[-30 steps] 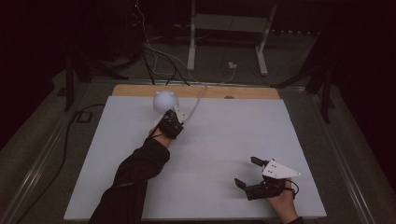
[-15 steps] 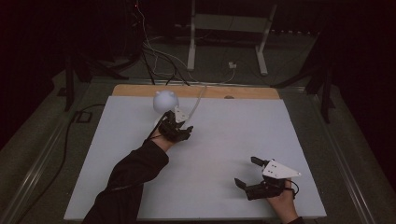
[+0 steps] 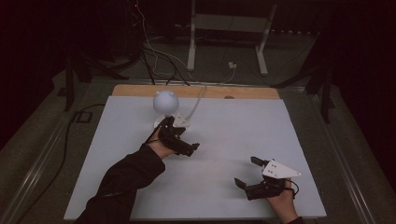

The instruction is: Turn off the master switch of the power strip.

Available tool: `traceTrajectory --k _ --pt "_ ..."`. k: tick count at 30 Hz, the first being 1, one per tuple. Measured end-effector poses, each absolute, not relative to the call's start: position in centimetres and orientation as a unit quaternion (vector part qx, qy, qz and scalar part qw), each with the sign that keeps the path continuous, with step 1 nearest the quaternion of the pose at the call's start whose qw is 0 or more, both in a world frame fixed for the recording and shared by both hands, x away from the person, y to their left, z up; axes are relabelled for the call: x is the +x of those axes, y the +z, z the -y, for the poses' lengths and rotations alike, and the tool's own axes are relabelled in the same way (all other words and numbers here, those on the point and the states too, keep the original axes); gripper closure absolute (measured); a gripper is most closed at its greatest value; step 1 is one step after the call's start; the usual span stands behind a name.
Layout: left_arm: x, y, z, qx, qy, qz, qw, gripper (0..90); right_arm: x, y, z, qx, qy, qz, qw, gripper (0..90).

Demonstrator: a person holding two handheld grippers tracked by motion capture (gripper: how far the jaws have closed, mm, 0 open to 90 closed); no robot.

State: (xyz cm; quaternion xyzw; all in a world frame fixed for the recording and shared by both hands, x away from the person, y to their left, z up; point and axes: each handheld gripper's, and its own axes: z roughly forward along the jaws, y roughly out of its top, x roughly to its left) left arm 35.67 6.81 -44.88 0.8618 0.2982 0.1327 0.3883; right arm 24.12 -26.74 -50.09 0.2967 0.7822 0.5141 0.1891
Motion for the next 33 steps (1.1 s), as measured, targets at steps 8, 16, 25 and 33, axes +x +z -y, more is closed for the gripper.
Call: traceTrajectory --k 8,16,25,33 --pt "34.7 -43.9 -8.5 0.867 0.116 -0.289 0.390 0.4 24.1 -50.1 26.7 0.297 0.514 -0.782 0.188 0.0" --pt "33.3 -43.5 -10.7 0.866 0.104 -0.280 0.400 0.4 24.2 -50.1 26.6 0.297 0.511 -0.784 0.190 0.0" --pt "31.5 -44.3 -13.2 0.866 0.100 -0.276 0.405 0.4 24.1 -50.1 26.6 0.297 0.512 -0.784 0.189 0.0" --pt "29.5 -45.4 -15.1 0.871 0.100 -0.270 0.399 0.4 24.1 -50.1 26.5 0.296 0.509 -0.785 0.190 0.0"
